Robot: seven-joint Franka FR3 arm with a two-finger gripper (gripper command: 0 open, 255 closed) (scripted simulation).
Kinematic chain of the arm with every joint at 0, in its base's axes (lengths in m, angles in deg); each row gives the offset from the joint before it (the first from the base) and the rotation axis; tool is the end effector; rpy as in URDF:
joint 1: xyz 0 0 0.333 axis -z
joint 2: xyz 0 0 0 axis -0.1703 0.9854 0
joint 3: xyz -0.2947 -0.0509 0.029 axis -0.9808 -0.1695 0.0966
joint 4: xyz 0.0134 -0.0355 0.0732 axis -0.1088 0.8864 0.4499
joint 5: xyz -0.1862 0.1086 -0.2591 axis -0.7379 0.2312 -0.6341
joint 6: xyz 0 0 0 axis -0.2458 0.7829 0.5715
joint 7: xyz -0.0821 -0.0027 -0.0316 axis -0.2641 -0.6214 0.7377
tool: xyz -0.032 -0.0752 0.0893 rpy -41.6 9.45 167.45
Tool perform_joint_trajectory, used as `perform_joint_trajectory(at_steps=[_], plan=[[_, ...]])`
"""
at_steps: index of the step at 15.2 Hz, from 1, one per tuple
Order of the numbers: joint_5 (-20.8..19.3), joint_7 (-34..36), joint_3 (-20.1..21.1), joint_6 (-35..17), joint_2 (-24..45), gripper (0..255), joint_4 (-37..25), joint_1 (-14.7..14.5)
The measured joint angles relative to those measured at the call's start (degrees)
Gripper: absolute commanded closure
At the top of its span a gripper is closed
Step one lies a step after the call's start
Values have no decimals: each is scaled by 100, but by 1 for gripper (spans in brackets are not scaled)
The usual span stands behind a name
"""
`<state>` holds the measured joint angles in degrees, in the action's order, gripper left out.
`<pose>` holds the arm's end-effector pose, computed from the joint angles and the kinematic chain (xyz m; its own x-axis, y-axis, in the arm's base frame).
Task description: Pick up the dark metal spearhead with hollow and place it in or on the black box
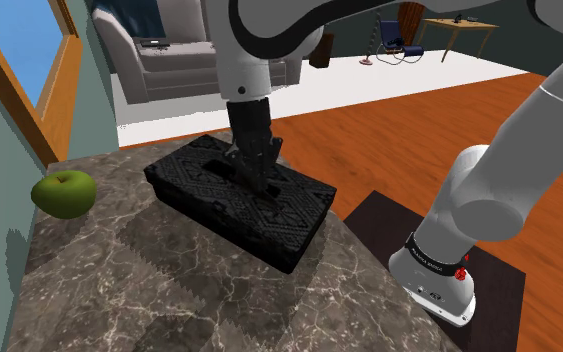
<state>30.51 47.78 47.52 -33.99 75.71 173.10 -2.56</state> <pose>0.3396 0.2659 0.4517 0.9423 -0.0273 -0.3336 -0.0587 -0.9947 -0.0846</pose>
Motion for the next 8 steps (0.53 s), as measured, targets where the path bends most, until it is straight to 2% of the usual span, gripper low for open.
perform_joint_trajectory(at_steps=[8], plan=[[-9, 108, -45, 570, -105, 255, -471, 18]])
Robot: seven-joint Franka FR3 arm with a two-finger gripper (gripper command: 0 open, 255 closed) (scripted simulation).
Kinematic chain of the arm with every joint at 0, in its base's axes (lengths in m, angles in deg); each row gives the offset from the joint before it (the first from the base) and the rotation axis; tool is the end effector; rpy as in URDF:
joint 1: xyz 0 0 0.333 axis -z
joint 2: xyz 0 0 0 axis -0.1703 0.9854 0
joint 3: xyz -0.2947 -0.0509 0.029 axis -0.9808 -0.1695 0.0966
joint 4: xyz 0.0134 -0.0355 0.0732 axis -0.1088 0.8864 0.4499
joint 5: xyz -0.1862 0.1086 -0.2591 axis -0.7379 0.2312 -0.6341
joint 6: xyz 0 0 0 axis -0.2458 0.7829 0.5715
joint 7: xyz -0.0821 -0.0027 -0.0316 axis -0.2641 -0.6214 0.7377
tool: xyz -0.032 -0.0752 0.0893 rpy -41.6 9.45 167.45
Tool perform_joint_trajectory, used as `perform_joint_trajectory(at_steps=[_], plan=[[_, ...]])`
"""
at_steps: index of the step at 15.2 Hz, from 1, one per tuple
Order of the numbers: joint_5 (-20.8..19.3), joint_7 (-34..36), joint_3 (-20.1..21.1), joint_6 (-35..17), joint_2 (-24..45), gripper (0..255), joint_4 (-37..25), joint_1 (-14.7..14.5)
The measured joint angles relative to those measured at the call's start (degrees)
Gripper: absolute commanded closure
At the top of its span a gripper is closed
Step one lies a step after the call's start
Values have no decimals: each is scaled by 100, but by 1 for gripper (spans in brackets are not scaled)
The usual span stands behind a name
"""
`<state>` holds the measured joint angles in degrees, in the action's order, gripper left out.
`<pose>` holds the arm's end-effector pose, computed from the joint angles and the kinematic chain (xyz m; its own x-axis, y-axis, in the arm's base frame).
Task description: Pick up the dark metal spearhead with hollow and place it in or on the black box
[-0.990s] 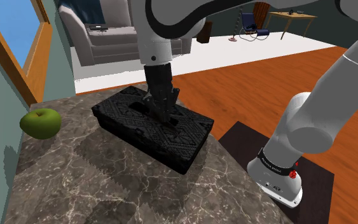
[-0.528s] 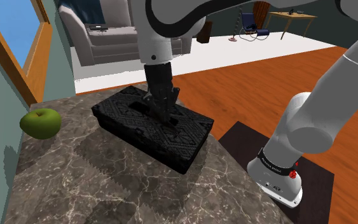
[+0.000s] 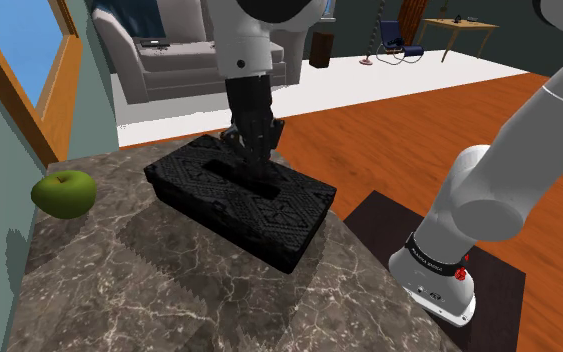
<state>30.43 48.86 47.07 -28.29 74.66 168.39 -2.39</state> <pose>0.3379 0.2657 0.4860 0.9420 -0.0267 -0.3347 -0.0581 -0.9948 -0.0842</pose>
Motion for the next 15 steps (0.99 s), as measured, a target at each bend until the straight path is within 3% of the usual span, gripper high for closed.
perform_joint_trajectory(at_steps=[5, 11, 15], plan=[[-8, 73, -25, 338, -28, 255, -318, 10], [-366, 5, -109, 462, 930, 255, -1322, 140], [-402, -64, -117, 235, 1027, 255, -1174, 148]])
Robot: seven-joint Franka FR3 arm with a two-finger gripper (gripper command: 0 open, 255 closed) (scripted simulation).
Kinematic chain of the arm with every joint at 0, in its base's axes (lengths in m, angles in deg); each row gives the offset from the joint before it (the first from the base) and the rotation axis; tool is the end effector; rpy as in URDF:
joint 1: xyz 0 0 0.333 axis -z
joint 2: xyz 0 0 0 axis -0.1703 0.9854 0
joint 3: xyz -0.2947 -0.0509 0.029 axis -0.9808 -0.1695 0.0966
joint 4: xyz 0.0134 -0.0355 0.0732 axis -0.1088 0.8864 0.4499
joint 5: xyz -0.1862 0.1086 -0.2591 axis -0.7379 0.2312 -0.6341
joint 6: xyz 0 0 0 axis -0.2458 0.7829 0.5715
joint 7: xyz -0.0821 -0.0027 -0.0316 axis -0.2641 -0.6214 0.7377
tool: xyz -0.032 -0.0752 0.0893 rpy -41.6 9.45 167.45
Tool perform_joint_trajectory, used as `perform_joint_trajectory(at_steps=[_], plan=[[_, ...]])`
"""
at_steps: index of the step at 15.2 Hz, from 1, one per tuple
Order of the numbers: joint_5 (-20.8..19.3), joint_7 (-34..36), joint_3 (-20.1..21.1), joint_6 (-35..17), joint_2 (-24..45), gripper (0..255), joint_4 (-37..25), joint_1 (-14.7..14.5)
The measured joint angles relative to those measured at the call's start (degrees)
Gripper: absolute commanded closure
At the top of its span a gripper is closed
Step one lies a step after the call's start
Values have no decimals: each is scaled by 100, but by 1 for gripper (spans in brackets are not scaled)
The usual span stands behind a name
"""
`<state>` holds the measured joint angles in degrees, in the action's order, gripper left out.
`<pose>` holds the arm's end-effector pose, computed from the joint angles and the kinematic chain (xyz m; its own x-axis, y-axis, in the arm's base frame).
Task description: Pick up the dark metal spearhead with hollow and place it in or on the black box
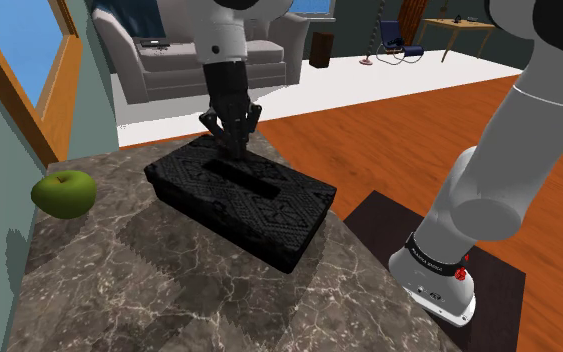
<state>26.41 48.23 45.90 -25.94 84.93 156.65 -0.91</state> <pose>0.4007 0.2624 0.4885 0.9416 -0.0269 -0.3356 -0.0583 -0.9948 -0.0837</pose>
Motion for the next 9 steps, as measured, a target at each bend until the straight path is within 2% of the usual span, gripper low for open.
perform_joint_trajectory(at_steps=[9], plan=[[-15, -111, 17, -610, 109, 255, 515, -19]])
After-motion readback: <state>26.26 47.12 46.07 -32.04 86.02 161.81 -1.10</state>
